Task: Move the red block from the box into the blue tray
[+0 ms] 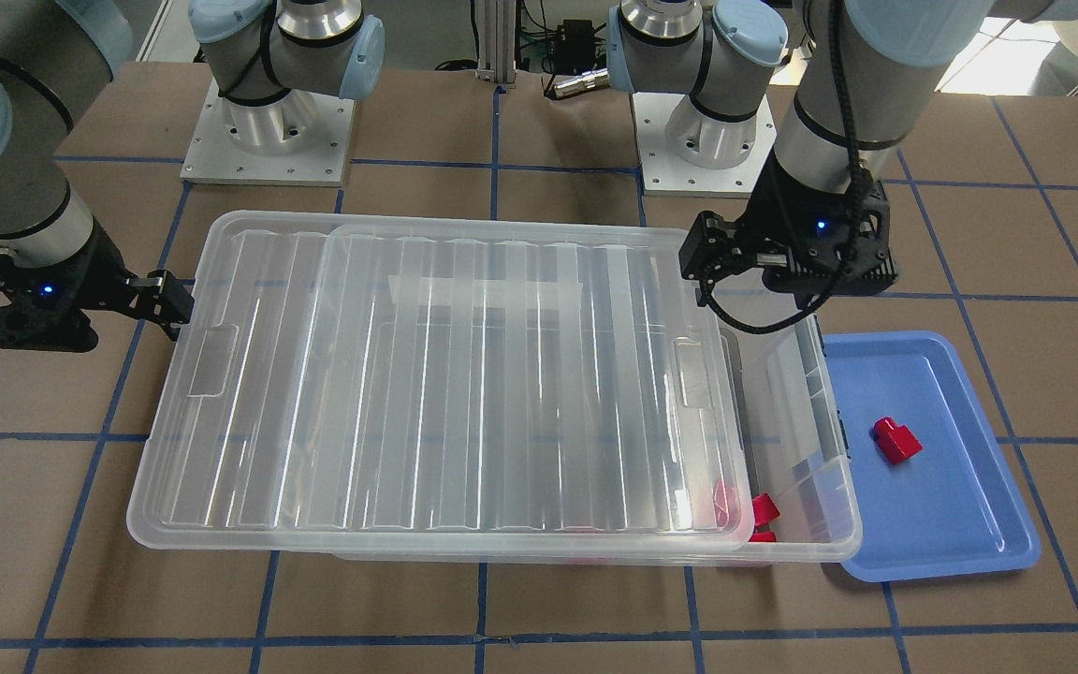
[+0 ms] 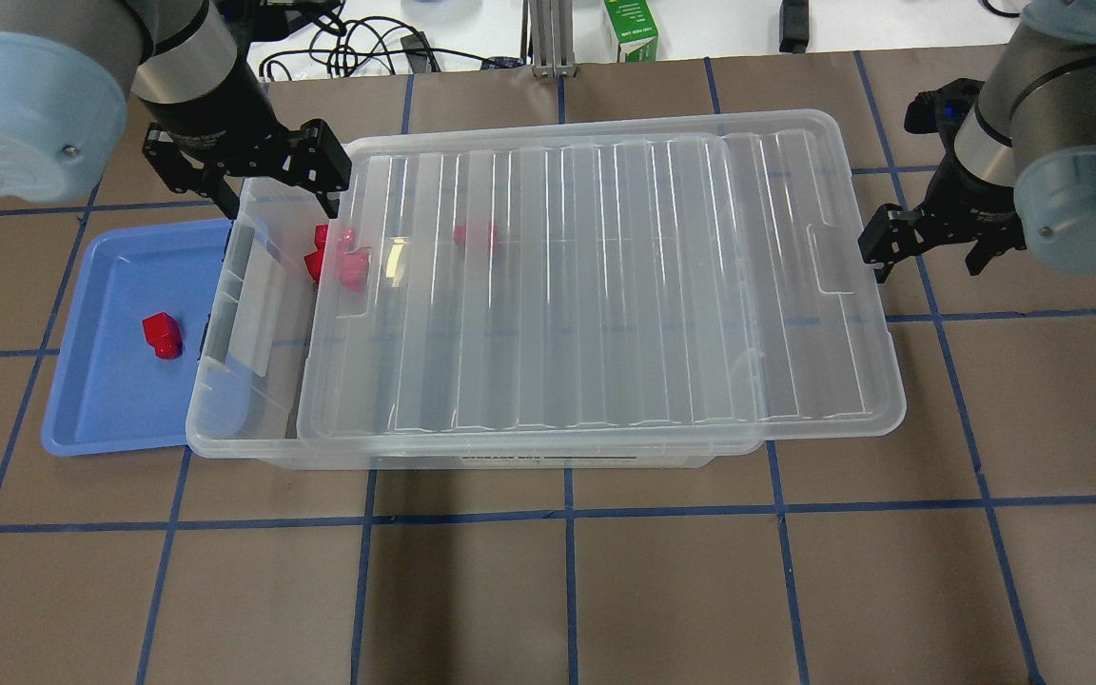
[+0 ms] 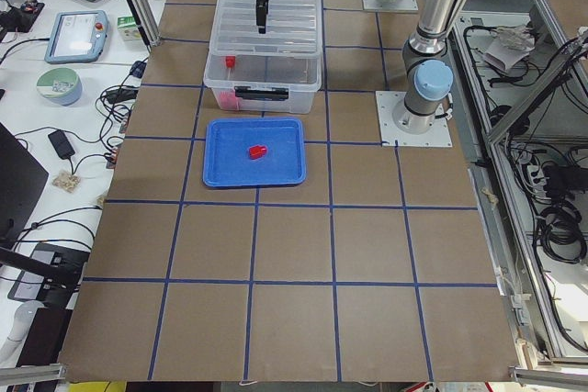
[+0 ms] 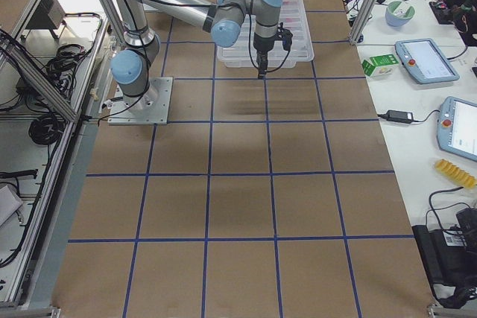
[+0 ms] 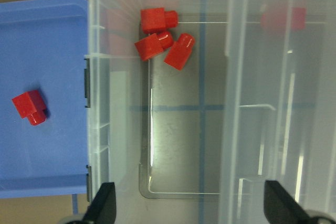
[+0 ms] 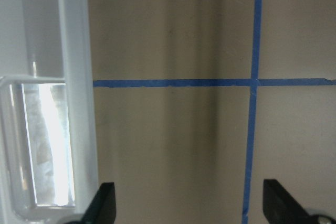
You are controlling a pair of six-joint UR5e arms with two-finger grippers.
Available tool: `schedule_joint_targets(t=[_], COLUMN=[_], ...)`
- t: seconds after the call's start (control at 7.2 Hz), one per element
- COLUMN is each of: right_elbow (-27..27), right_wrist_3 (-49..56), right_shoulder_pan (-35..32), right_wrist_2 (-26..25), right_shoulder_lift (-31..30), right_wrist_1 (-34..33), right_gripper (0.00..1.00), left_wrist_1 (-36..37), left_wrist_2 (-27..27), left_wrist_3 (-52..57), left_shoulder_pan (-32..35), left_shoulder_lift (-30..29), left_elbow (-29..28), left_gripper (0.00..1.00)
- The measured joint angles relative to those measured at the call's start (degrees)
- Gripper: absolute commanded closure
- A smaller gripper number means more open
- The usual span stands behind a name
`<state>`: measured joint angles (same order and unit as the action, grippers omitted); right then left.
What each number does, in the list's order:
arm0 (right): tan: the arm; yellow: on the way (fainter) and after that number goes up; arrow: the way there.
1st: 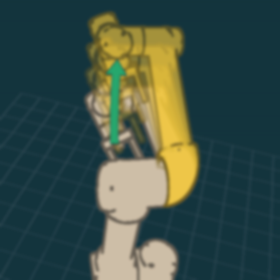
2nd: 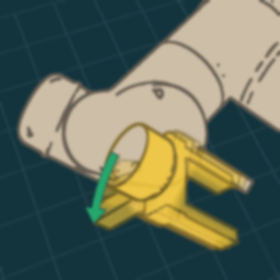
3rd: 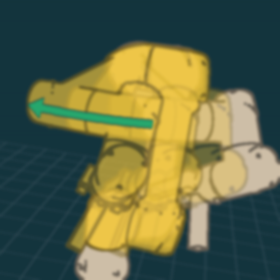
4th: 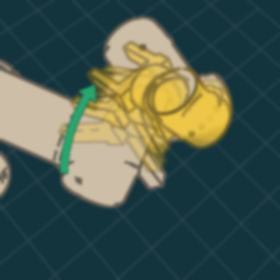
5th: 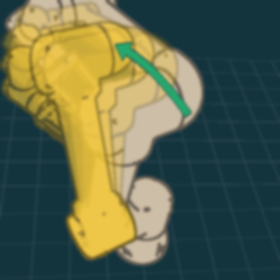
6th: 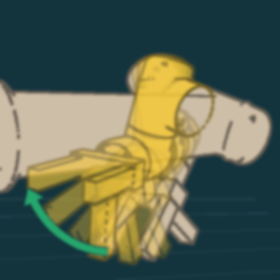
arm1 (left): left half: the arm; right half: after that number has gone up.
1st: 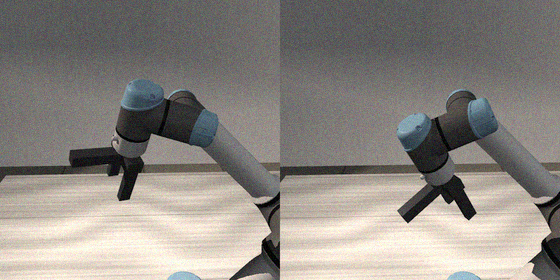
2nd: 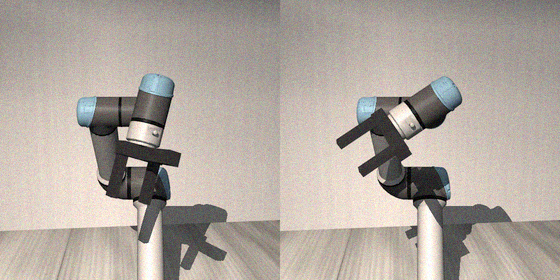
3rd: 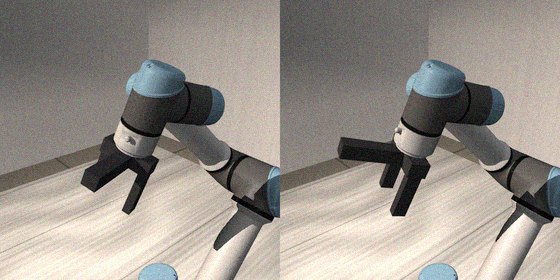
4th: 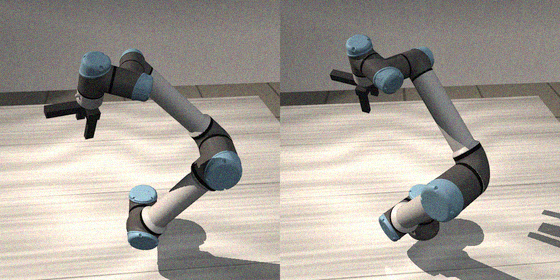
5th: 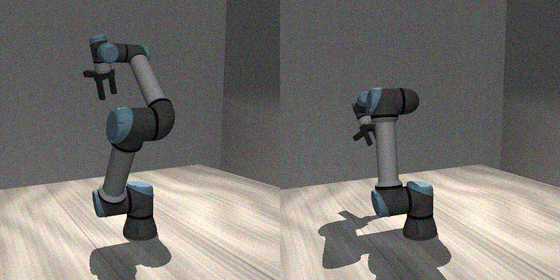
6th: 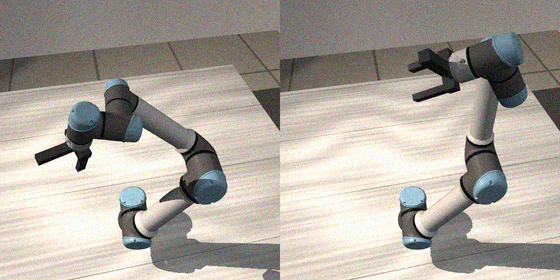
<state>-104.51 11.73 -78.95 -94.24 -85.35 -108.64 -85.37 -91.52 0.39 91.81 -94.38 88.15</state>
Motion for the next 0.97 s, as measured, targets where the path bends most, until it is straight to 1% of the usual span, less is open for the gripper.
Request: schedule_joint_targets(t=[0.14,0.42,0.69,0.97], right_elbow=[0.1,0.2,0.2,0.3], right_wrist_3=[-1.0,-2.5,-3.0,-3.4], right_shoulder_pan=[-2.0,-5.1,-6.6,-7.2], right_wrist_2=[0.5,0.8,1.0,3.0], right_shoulder_lift=[0.0,0.1,0.1,0.2], right_wrist_1=[-0.4,-1.7,-1.9,-2.0], right_gripper=[0.0,0.0,0.0,0.0], left_wrist_1=[-1.1,-1.7,-1.6,-1.6], left_wrist_2=[0.1,0.5,0.3,0.1], left_wrist_3=[-0.1,0.3,0.4,0.4], left_shoulder_pan=[0.7,0.6,0.6,0.6], left_shoulder_lift=[1.3,2.1,2.3,2.4], left_elbow=[0.0,0.0,0.0,-0.1], left_gripper=[0.0,0.0,0.0,0.0])
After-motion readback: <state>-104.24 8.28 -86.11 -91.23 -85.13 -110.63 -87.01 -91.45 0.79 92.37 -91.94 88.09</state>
